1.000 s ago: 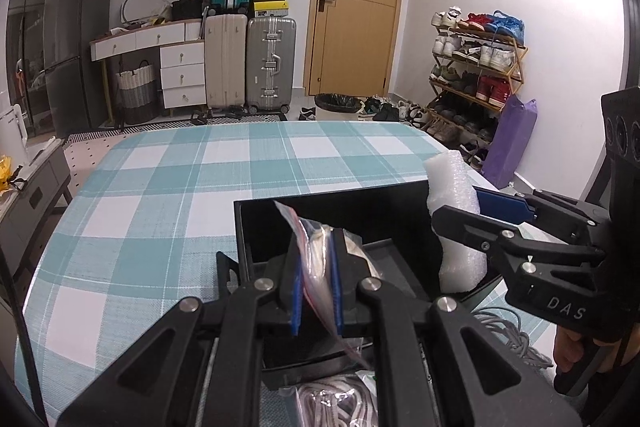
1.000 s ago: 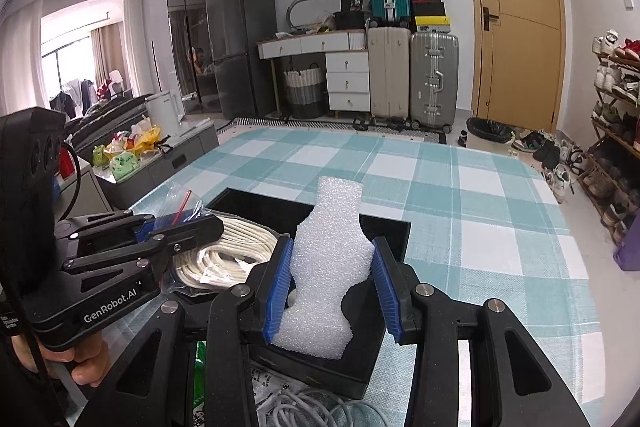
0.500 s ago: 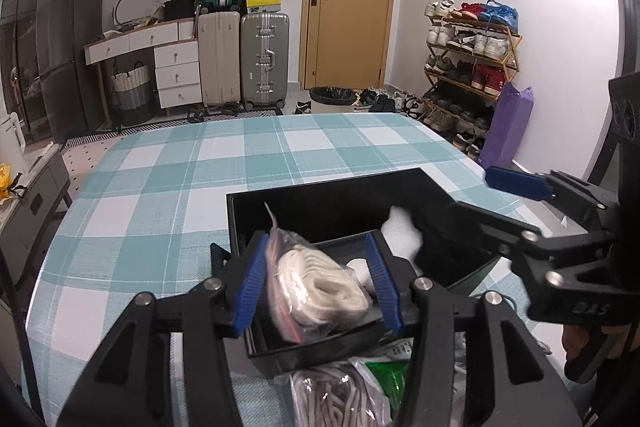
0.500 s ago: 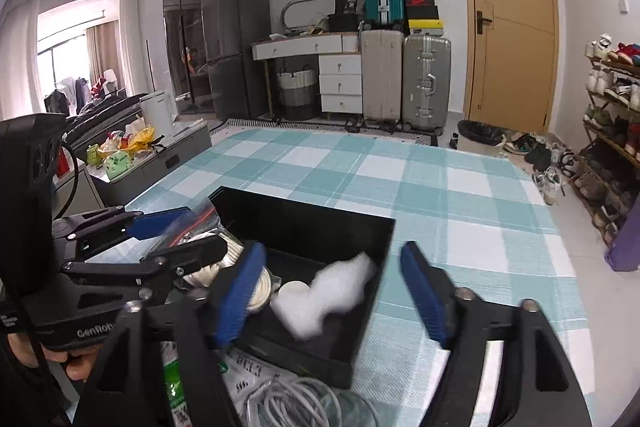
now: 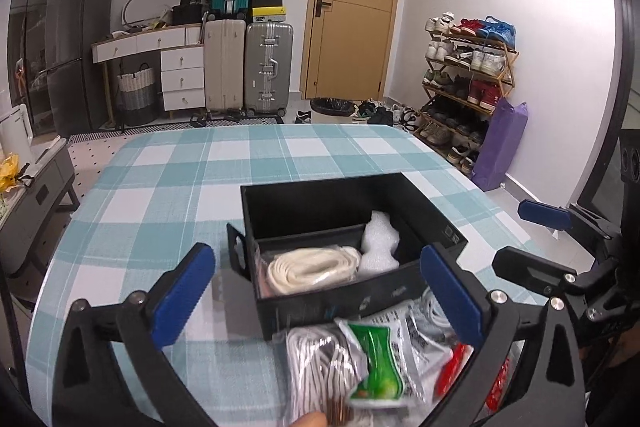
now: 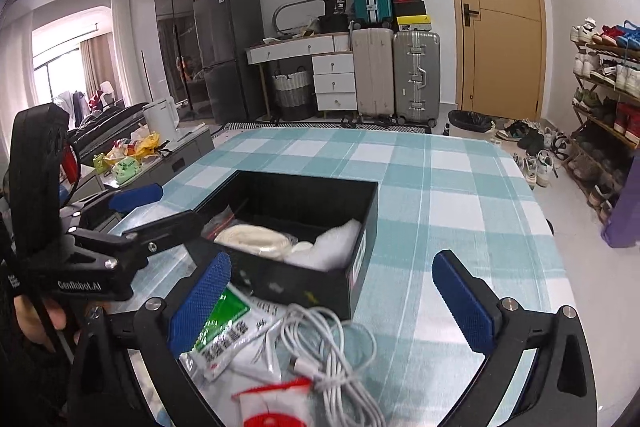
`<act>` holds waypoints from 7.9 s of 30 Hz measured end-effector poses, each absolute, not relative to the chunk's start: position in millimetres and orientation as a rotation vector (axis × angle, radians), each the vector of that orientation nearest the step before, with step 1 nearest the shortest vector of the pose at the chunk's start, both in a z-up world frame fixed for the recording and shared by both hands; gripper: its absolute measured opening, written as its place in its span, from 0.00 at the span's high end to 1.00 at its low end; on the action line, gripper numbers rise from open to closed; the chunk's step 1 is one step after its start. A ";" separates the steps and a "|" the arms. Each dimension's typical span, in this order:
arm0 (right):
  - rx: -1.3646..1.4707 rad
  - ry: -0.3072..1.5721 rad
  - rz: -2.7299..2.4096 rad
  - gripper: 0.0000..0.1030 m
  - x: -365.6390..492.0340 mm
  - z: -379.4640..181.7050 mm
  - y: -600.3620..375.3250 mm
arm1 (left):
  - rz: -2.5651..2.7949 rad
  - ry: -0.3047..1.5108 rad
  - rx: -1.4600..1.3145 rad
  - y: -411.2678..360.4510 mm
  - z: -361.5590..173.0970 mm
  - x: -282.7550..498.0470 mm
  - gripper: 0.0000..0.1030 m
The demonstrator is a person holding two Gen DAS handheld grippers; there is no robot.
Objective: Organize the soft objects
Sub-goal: 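Lower the foam block into the black box and open the right gripper, then grasp the red balloon glue packet with the right gripper while the left grasps the white plush toy, then carry the red packet and the white plush toy over the black box with both grippers, then drop the red packet and plush toy into the box, opening both grippers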
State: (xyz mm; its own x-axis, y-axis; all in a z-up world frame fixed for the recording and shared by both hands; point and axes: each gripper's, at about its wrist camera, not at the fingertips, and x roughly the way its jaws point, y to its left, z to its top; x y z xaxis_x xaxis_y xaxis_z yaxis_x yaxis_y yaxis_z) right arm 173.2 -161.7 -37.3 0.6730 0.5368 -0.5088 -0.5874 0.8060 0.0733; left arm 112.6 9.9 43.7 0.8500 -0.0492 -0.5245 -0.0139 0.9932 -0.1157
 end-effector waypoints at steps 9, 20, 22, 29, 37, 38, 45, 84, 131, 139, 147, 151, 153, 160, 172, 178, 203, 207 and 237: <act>-0.113 0.562 0.625 0.00 152.5 -41.1 -171.0 | 0.016 0.568 -0.129 16.4 40.2 84.8 0.00; -0.179 0.605 0.616 0.00 139.2 -45.8 -180.9 | 0.036 0.590 -0.118 16.1 29.2 66.7 0.00; -0.188 0.619 0.606 0.00 138.8 -48.2 -184.3 | 0.038 0.600 -0.100 13.5 26.3 65.3 0.00; -0.209 0.665 0.617 0.00 139.8 -55.3 -193.9 | 0.029 0.630 -0.105 9.3 13.8 58.9 0.00; -0.244 0.706 0.657 0.00 138.4 -63.6 -189.3 | 0.016 0.656 -0.094 4.0 4.8 50.2 0.00; -0.237 0.704 0.684 0.00 136.7 -63.1 -189.5 | 0.012 0.657 -0.093 3.3 4.4 48.6 0.00; -0.255 0.717 0.795 0.00 127.3 -64.4 -180.2 | -0.014 0.668 -0.077 -2.8 1.2 39.8 0.00; -0.378 0.843 0.953 0.29 115.5 -106.8 -150.7 | -0.199 0.780 0.009 -30.1 -13.0 28.3 0.00; -0.386 0.726 0.947 0.58 107.8 -90.3 -151.3 | -0.194 0.738 -0.038 -19.6 -2.4 27.3 0.11; -0.336 0.671 0.948 0.58 106.9 -77.2 -155.9 | -0.139 0.688 -0.063 -8.1 7.4 35.0 0.11; -0.265 0.629 0.903 0.58 114.6 -66.3 -165.5 | -0.094 0.664 -0.094 2.7 16.2 51.0 0.11; -0.220 0.598 0.870 0.58 118.3 -58.8 -170.9 | -0.077 0.650 -0.099 4.8 19.9 56.4 0.11; -0.201 0.583 0.860 0.58 120.4 -55.2 -172.9 | -0.065 0.643 -0.098 5.9 22.0 59.7 0.11; -0.171 0.557 0.826 0.58 127.7 -44.8 -171.4 | -0.032 0.634 -0.107 11.3 26.9 72.4 0.11; -0.151 0.544 0.837 0.58 139.0 -33.2 -154.0 | -0.025 0.604 -0.099 15.4 39.5 99.8 0.11; -0.125 0.535 0.825 0.58 152.8 -27.5 -145.4 | -0.016 0.594 -0.114 22.3 45.5 112.4 0.11; -0.119 0.536 0.742 0.58 196.6 -8.8 -121.9 | -0.028 0.591 -0.117 32.3 54.3 162.8 0.11; -0.124 0.548 0.736 0.58 201.6 -14.3 -119.1 | -0.021 0.601 -0.093 28.2 48.9 172.1 0.11; -0.183 0.616 0.737 0.55 249.8 -48.1 -97.5 | -0.013 0.670 -0.016 23.3 22.3 206.4 0.10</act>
